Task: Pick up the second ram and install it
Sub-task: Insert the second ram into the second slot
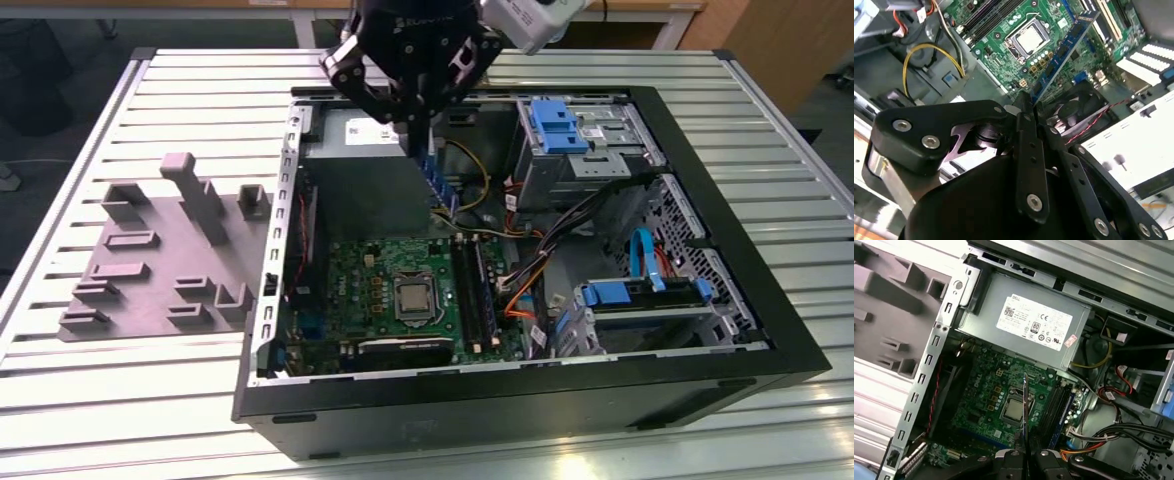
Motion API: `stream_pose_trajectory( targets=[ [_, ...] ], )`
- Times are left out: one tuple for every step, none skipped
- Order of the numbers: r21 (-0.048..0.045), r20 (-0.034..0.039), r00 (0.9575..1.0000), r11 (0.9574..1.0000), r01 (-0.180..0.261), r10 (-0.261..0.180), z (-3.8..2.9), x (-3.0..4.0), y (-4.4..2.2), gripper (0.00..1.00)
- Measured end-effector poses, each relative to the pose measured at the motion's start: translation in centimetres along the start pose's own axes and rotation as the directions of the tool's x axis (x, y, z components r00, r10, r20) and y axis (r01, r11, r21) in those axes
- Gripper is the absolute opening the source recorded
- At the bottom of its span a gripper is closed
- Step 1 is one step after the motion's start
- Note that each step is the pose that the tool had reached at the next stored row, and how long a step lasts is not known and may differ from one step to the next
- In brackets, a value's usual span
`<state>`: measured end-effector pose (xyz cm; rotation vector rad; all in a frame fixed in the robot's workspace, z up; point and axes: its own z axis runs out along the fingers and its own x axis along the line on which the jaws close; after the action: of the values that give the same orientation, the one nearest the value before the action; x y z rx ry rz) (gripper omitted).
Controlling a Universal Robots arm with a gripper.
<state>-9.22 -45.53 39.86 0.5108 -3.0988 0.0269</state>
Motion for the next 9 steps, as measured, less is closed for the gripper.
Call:
stream_pose_trajectory(
  targets=[
    [-0.0001, -0.0003, 0.9998, 0.9998, -0.018, 0.018, 0.02, 0.0, 0.0, 0.14],
    [-0.0001, -0.0006, 0.9994, 0.9994, -0.036, 0.036, 0.03, 0.0, 0.0, 0.14],
    [-0.0002, -0.0009, 0.9985, 0.9985, -0.055, 0.055, 0.05, 0.0, 0.0, 0.14],
    [-0.0002, -0.0012, 0.9973, 0.9973, -0.073, 0.073, 0.06, 0.0, 0.0, 0.14],
    [-0.0002, -0.0015, 0.9959, 0.9959, -0.091, 0.091, 0.08, 0.0, 0.0, 0.14],
    [-0.0003, -0.0018, 0.994, 0.994, -0.109, 0.109, 0.09, 0.0, 0.0, 0.14],
    [-0.0003, -0.0022, 0.9919, 0.9919, -0.127, 0.127, 0.1, 0.0, 0.0, 0.14],
    [-0.0003, -0.0025, 0.9895, 0.9895, -0.145, 0.145, 0.12, 0.0, 0.0, 0.14],
    [-0.0004, -0.0028, 0.9865, 0.9865, -0.164, 0.164, 0.13, 0.0, 0.0, 0.14]
  ],
)
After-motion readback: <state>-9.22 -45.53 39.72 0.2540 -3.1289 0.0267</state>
